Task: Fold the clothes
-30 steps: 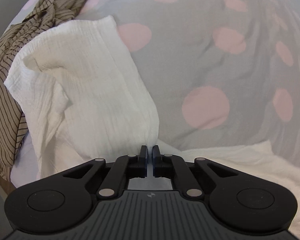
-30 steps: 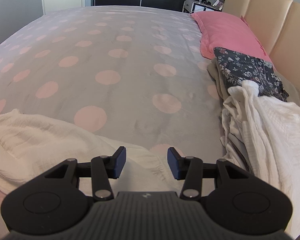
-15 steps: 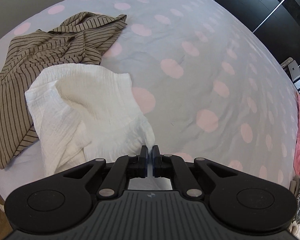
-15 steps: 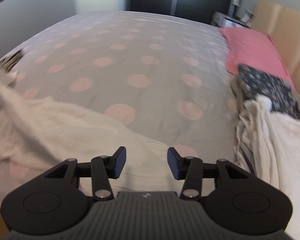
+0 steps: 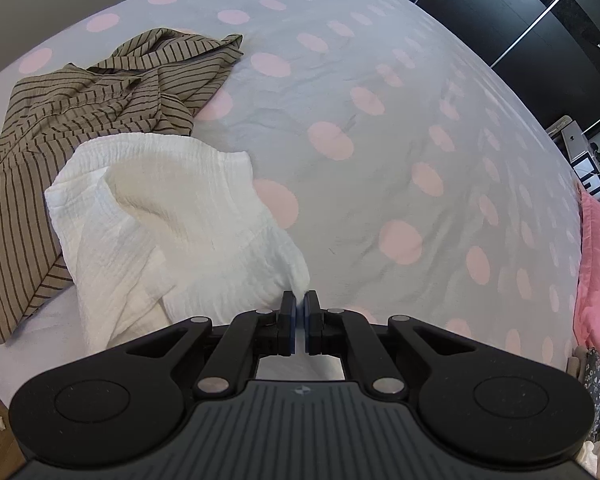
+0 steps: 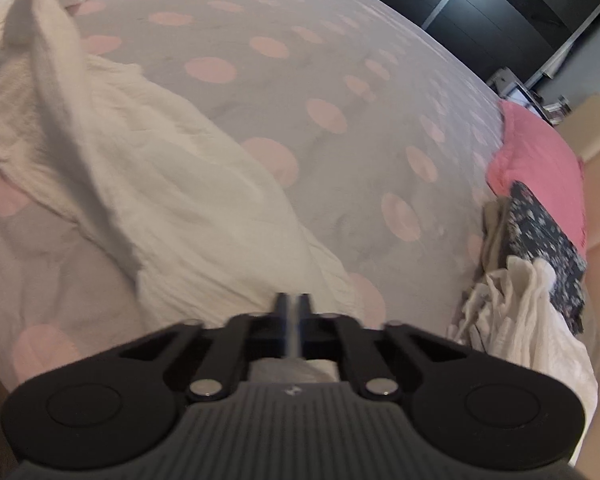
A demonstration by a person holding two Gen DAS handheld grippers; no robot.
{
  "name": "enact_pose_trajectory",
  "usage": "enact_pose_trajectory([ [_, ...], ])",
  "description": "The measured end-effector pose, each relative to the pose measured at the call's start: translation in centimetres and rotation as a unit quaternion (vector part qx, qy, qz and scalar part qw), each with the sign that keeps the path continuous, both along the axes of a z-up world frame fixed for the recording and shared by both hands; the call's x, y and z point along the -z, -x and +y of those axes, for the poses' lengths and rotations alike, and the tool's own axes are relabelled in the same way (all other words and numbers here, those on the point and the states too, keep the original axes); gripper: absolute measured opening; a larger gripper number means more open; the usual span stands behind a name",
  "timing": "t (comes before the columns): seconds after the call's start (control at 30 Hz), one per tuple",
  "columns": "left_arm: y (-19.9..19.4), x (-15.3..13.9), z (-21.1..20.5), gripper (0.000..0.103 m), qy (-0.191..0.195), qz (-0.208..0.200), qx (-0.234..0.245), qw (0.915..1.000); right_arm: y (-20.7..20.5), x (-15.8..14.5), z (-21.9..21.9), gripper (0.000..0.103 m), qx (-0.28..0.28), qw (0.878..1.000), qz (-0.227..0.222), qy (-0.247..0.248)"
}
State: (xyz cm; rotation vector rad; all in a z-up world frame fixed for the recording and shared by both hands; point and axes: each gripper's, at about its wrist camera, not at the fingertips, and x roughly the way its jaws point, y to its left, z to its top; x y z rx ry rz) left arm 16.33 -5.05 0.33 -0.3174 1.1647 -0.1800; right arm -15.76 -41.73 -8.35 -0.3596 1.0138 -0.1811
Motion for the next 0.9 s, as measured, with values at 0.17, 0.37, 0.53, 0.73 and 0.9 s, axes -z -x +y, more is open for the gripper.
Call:
enact_pose_trajectory([
  [0.17,0.3,-0.7,-0.3,0.002,0.007,-0.015,0.008,0.9998,-0.2,-2.4,-1.8,0.0,0.035,0.998,-0.054,-0.012],
  [0.37,0.1,-1.4,-1.2,0.002,0.004,-0.026,0.013,0.9996,0.2,-4.0,-2.4,0.034,-0.019,0.997,-0.06,-0.054],
  [0.53,-0.2,-1.3,-1.8,0.002,-0.003,-0.024,0.012,0.9996,0.9,-2.5,-1.0,0.048,-0.096,0.994,-0.016,-0.053],
  [0.73,-0.5,-1.1,-1.7,0.002,0.0,-0.018,0.007,0.9998,1.6,0.5,1.4,0.068,-0.181,0.982,0.051,0.008],
  [0.9,-0.3,-1.3,-1.3,0.002,0.005,-0.024,0.004,0.9997,1.3,2.4,0.9,0.018,-0.169,0.982,0.076,0.041],
])
